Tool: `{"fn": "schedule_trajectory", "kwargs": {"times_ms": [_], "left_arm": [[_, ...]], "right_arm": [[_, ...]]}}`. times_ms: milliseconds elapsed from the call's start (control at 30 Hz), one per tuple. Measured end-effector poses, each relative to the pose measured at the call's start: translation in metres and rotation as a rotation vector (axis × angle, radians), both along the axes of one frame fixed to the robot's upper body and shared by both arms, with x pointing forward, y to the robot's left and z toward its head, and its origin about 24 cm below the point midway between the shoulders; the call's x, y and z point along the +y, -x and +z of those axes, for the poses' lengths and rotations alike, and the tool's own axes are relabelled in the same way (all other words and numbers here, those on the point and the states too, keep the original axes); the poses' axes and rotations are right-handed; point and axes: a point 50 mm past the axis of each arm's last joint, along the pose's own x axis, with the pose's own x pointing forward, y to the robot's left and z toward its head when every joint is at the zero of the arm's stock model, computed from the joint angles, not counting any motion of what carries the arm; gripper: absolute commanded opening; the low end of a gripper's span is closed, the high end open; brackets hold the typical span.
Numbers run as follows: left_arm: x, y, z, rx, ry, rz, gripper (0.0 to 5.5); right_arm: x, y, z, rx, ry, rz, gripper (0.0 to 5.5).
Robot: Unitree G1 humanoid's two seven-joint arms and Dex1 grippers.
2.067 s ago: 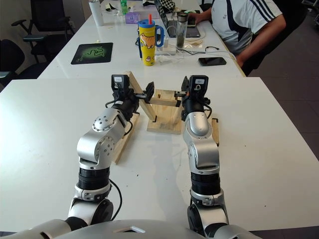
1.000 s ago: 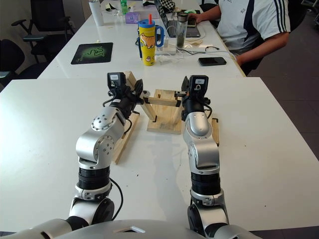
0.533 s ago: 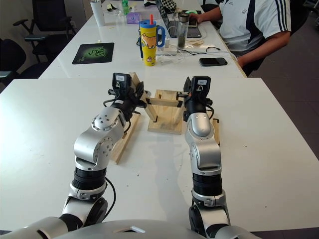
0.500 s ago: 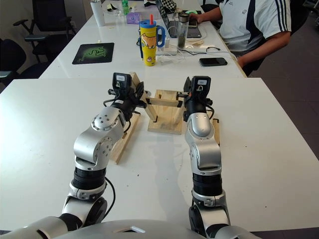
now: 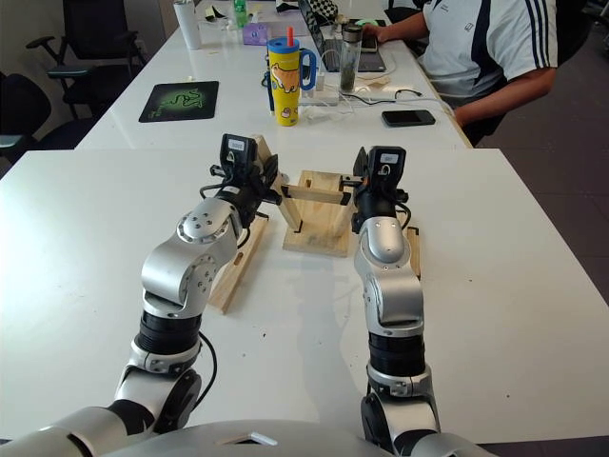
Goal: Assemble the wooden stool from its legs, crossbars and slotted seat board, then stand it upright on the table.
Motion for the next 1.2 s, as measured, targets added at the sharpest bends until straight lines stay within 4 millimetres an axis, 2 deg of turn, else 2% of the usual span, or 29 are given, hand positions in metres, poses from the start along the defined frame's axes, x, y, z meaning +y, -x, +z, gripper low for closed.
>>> {"fn": "schedule_trajectory", "kwargs": {"times_ms": [300, 333, 500, 833, 1200], "left_arm": [[0.0, -0.004, -0.003, 0.008, 0.062, 0.004, 1.29], [0.001, -0.005, -0.003, 0.008, 0.08, 0.002, 1.63], [-0.001, -0.007, -0.011, 0.059, 0.121, -0.023, 2.21], [0.0, -0.007, -0.011, 0.055, 0.13, -0.028, 2.21], [0.025, 0.001, 0.027, -0.06, 0.431, -0.057, 2.21]], "right_arm": [[0.001, -0.002, -0.001, 0.018, -0.005, 0.012, 1.16], [0.001, -0.003, -0.001, 0.017, -0.003, 0.013, 1.16], [0.003, -0.005, 0.001, 0.014, 0.0, 0.03, 1.16], [0.004, -0.005, 0.001, 0.014, 0.0, 0.032, 1.16], [0.006, -0.006, 0.002, 0.012, -0.002, 0.053, 1.16]]}}
